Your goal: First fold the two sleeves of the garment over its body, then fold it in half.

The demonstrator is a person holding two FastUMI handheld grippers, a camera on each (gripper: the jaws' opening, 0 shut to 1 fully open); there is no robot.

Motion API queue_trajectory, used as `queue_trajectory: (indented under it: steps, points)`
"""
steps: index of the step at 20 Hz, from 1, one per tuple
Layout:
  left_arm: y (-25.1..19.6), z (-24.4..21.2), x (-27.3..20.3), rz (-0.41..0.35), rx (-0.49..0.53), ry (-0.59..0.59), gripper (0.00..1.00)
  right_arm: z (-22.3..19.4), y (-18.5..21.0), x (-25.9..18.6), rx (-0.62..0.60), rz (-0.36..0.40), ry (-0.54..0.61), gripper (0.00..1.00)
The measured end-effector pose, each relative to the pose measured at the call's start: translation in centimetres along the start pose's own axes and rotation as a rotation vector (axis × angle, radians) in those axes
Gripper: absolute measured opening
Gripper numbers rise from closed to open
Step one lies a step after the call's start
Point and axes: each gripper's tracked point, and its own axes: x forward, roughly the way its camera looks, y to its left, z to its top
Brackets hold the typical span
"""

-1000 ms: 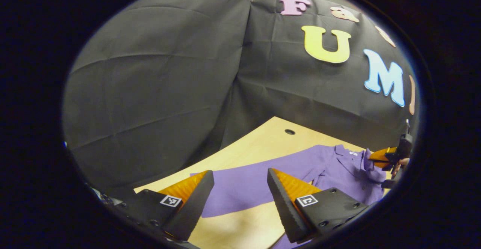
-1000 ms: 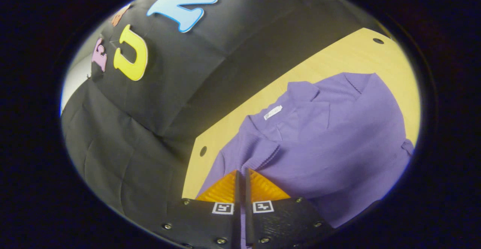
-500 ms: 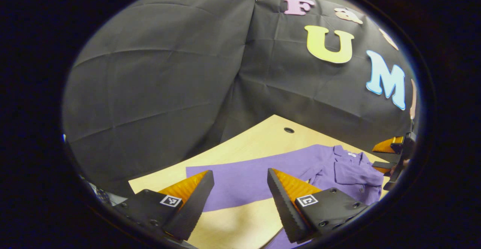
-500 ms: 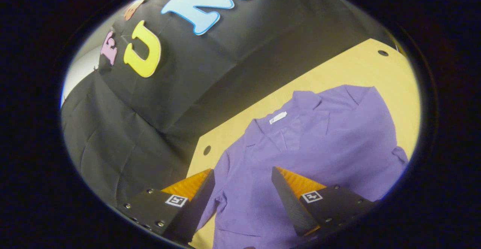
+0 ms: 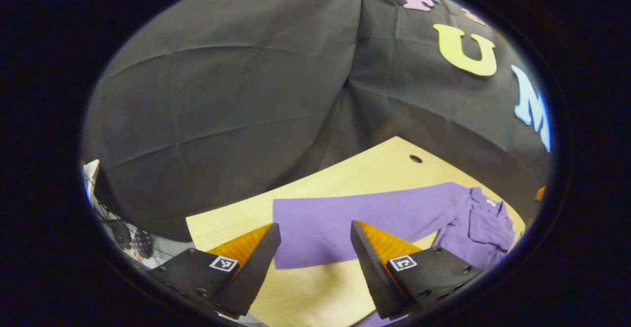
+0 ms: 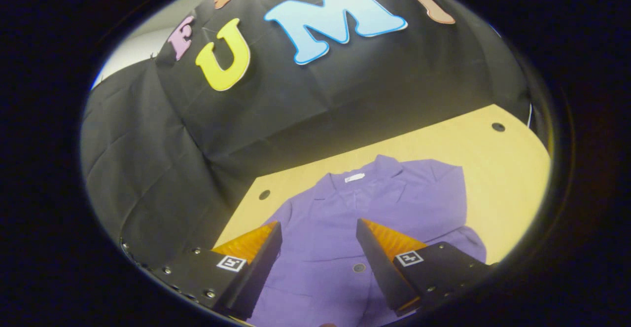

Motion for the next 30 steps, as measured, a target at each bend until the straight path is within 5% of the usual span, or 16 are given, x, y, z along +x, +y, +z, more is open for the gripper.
queue_trajectory:
  steps: [5,11,23,27,29,30]
  points:
    - [2.1,-1.8,2.8,0.104,-0.017,0.069,0.92,2.0,-2.1,-4.6,-0.133,-0.092,-0.076,0.96]
    - [2.8,-2.7,3.4,0.14,-0.024,0.116,0.95,2.9,-3.4,-7.4,-0.184,-0.132,-0.099,0.96]
    - [2.5,-2.6,3.5,0.131,0.07,0.136,0.96,0.9,-2.2,-9.1,-0.233,-0.092,-0.065,0.97]
    - [1.4,-2.3,3.9,0.079,0.101,0.137,0.79,0.8,-2.5,-8.9,-0.24,-0.093,-0.068,0.97]
    - [1.0,-2.4,4.3,0.076,0.117,0.13,0.5,0.7,-2.6,-8.8,-0.24,-0.093,-0.067,0.97]
    - [0.4,-2.5,4.4,0.037,0.123,0.131,0.5,0.6,-2.6,-8.9,-0.238,-0.091,-0.067,0.97]
